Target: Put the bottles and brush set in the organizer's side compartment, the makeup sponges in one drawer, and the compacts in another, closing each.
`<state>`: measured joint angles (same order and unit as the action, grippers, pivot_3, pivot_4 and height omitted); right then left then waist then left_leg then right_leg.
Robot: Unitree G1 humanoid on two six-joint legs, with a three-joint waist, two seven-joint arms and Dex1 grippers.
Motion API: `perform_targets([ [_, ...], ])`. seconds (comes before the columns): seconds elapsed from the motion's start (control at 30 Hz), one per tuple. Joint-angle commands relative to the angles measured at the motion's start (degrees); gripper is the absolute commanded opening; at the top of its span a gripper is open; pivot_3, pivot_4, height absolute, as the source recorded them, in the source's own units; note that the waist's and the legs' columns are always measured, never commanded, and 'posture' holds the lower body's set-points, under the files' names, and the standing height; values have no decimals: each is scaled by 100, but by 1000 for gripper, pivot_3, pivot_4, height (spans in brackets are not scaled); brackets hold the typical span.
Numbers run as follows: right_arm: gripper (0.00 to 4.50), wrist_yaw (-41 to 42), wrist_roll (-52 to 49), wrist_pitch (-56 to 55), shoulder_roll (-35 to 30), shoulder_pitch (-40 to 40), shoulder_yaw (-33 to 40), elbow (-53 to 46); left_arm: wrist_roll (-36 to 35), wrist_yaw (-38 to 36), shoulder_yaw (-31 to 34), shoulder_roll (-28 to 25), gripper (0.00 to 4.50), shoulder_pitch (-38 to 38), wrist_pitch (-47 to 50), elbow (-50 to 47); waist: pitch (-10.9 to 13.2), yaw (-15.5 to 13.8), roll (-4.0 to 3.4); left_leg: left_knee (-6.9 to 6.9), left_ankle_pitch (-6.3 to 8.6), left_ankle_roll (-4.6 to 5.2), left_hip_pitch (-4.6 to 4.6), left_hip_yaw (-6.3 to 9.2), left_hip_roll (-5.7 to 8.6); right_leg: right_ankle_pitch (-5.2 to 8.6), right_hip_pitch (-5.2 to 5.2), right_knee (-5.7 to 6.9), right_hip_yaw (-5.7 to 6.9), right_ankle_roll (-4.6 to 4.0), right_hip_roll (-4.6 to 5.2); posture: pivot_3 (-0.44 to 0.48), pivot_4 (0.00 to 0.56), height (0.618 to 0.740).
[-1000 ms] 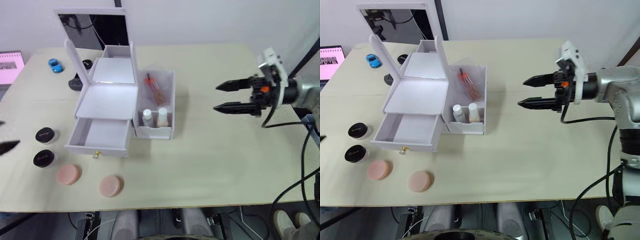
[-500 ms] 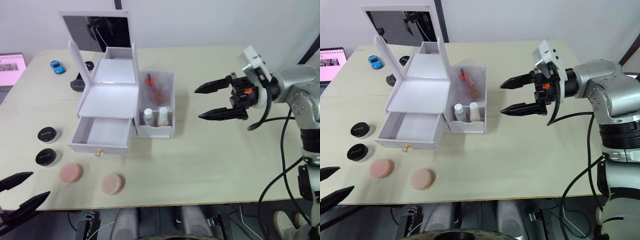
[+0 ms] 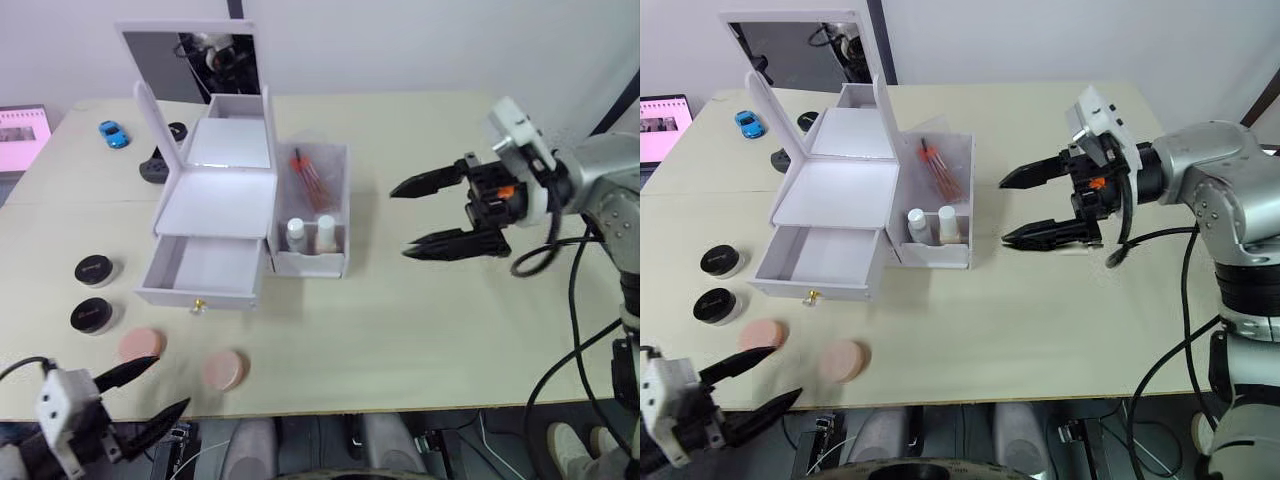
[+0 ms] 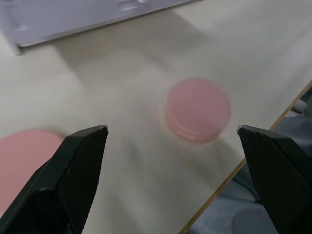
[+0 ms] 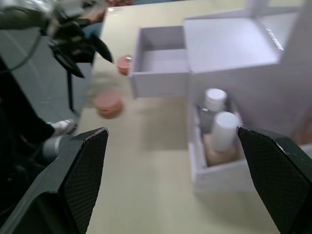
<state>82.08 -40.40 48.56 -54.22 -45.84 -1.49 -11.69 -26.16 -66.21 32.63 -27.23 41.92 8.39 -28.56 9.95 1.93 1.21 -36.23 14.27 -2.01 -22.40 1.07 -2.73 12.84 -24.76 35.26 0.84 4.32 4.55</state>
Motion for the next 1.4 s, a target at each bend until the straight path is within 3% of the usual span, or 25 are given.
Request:
perform_targets([
  [0.03,4500,-59,-321,150,-145,77,293,-412,352,177,-437,-86,4480,-113,-374,25,0,-5,0,0,0,0,0,0,0,0,0,-1,0,0,0,0,150,725],
  [0.6,4500,-356,-454,93,-454,457,603,-658,1200,987,-1894,-250,4480,-839,-1048,629,-2,-127,0,-1,0,1,1,-3,-1,-2,-1,5,-3,-1,-2,0,150,725],
  [0.7,4500,-420,-470,148,-449,371,581,-665,1265,1032,-1972,-331,3681,-847,-1155,740,-3,-126,0,-3,0,1,1,-4,0,-1,0,4,-3,0,-1,0,150,725],
  [0.77,4500,-458,-476,177,-430,301,548,-662,1210,1072,-1983,-372,2800,-845,-1155,769,-3,-125,-1,-3,0,1,2,-3,0,-1,0,4,-3,0,-1,0,150,725],
  [0.83,4500,-485,-474,194,-412,259,519,-664,1103,1042,-1964,-441,2800,-815,-1171,777,-3,-124,-1,-3,0,1,2,-4,0,-1,0,4,-3,0,-1,0,150,725],
  [0.97,4500,-490,-453,212,-344,110,411,-594,748,812,-1802,-646,2800,-606,-1199,565,-3,-104,-1,-2,0,0,3,-4,-1,-1,-2,4,-3,0,-1,0,150,725],
  [1.2,4500,-444,-480,213,-164,-230,233,-419,-502,75,-1008,-1692,2800,540,-118,-1066,4,-131,11,6,0,0,1,-9,-6,-1,-11,1,-2,0,0,0,150,725],
  [1.3,4500,-407,-436,178,-132,-281,191,-360,-1176,75,-271,-2124,2800,491,520,-1531,5,-132,7,2,0,0,0,-8,-6,0,-13,-1,-2,0,0,0,150,725],
  [1.4,4500,-393,-418,172,-89,-373,145,-293,-2170,385,393,-2568,2800,-154,1139,-1717,7,-123,7,-2,0,0,1,-8,-6,0,-8,-2,-2,0,0,0,150,725],
])
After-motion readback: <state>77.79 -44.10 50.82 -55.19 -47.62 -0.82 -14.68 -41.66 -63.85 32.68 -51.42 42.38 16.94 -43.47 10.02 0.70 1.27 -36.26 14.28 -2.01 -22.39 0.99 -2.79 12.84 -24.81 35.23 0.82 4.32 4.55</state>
